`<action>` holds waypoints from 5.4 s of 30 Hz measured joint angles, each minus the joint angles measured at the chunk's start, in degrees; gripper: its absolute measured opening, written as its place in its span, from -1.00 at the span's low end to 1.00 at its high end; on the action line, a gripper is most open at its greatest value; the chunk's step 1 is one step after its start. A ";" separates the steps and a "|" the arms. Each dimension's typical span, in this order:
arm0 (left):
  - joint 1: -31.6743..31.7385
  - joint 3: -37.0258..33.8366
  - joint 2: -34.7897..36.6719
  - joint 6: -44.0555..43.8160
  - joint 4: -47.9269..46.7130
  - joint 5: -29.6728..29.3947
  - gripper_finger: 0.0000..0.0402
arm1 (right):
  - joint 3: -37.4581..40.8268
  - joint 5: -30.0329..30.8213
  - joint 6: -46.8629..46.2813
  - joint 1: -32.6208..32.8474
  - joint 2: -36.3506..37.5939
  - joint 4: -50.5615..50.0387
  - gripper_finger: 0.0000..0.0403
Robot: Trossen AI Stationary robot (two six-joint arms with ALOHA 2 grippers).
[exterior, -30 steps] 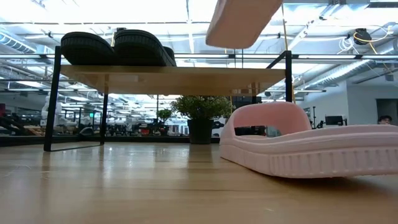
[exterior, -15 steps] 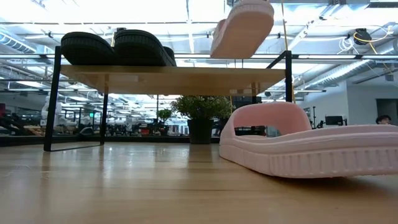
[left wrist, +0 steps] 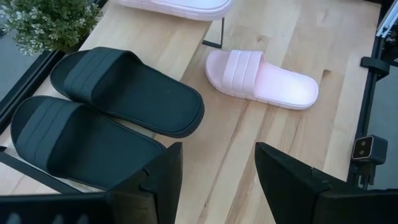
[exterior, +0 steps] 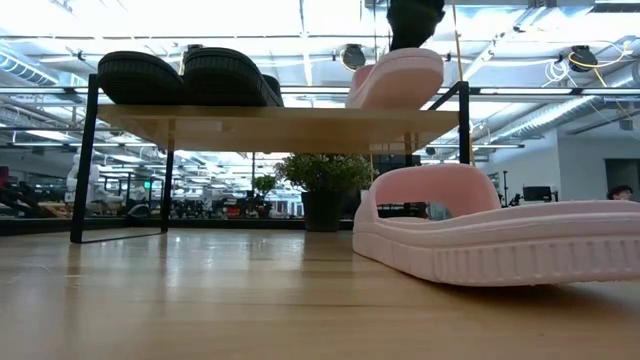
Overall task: Pick and place slides into the shelf
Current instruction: Put the pink slide on the shelf, then put the pink slider on the shelf
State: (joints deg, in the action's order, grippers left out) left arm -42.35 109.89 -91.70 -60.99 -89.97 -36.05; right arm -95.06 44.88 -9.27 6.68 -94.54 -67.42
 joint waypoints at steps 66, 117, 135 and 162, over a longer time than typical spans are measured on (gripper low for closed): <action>0.00 0.02 0.00 -0.24 -0.04 0.04 -0.02 | 5.90 -6.13 -4.94 0.59 0.15 -2.97 -1.00; 0.00 0.02 0.00 -1.05 0.01 -0.48 -0.02 | 4.48 -2.54 0.98 1.95 0.39 -5.27 -1.00; 0.00 0.02 0.00 -1.01 0.02 -0.48 -0.02 | 4.48 -1.46 1.11 1.95 0.39 -5.49 -0.82; 0.00 0.02 0.00 -0.70 0.02 -0.48 -0.02 | 4.43 -1.55 1.62 2.45 0.44 -5.49 0.00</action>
State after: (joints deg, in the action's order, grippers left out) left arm -42.35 109.91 -91.70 -61.69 -89.95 -36.53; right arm -90.63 43.33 -7.66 9.13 -94.11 -72.90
